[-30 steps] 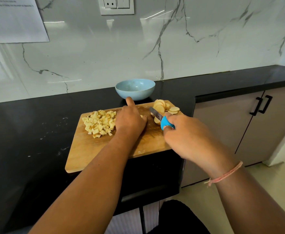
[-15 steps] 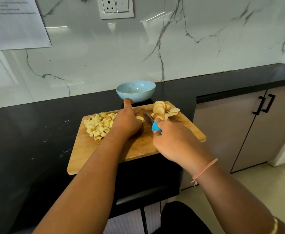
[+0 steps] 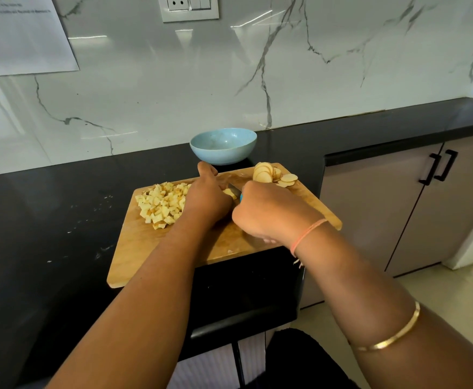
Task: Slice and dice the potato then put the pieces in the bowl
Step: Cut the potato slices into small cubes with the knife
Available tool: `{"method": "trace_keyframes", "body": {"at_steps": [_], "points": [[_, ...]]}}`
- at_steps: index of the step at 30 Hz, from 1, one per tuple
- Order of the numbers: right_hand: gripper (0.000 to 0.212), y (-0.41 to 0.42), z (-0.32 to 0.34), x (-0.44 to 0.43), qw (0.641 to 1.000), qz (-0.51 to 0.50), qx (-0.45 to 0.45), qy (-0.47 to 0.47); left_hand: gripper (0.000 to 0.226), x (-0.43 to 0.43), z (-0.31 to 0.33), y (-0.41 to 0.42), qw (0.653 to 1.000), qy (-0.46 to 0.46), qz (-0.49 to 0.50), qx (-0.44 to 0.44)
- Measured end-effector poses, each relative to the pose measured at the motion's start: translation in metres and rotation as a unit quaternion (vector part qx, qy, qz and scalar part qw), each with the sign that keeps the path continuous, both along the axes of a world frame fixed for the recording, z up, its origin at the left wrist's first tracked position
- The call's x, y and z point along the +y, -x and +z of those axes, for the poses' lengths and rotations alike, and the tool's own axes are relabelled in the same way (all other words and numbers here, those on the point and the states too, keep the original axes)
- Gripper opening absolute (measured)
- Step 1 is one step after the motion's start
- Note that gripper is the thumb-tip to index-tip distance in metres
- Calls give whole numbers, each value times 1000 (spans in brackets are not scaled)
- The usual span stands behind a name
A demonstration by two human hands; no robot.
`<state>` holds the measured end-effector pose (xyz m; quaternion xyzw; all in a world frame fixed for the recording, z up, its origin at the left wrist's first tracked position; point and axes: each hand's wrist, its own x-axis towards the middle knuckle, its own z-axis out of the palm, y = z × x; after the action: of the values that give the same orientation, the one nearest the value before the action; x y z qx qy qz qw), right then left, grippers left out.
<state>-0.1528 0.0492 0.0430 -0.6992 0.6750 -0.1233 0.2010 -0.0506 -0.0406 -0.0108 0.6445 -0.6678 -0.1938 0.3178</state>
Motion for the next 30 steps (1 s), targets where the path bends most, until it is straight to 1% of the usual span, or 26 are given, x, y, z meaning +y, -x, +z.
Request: {"method": "trace_keyframes", "body": {"at_steps": [3,5,8,11,14,17,22,26,28,30], "points": [[37,4,2,9,1000,16,-2,-16,53,-1,-2,1,1000,3,7,-7],[42,8,-1,21,1000,24,6,-13,55,-2,-1,0,1000,3,7,-13],[38,14,-6,39,999,30,15,3,58,-2,1,-2,1000,3,5,-17],[41,19,-7,46,999,17,17,29,58,0,1,-4,1000,5,4,-11],[44,17,-6,40,998,8,1,63,57,1,1,-5,1000,4,4,-7],[44,11,-8,24,997,0,-12,73,58,1,2,-5,1000,1,9,-13],[41,-4,-15,0,999,-16,-11,31,61,-1,0,-5,1000,-4,-1,-7],[29,-14,-14,-14,999,-25,-20,7,53,1,-1,-4,1000,13,-20,-6],[29,-15,-12,-17,999,-17,-28,4,49,3,-1,-3,999,24,-25,-13],[35,-13,-11,-12,1000,-6,-30,0,48,3,-1,-3,999,31,-22,-17]]}}
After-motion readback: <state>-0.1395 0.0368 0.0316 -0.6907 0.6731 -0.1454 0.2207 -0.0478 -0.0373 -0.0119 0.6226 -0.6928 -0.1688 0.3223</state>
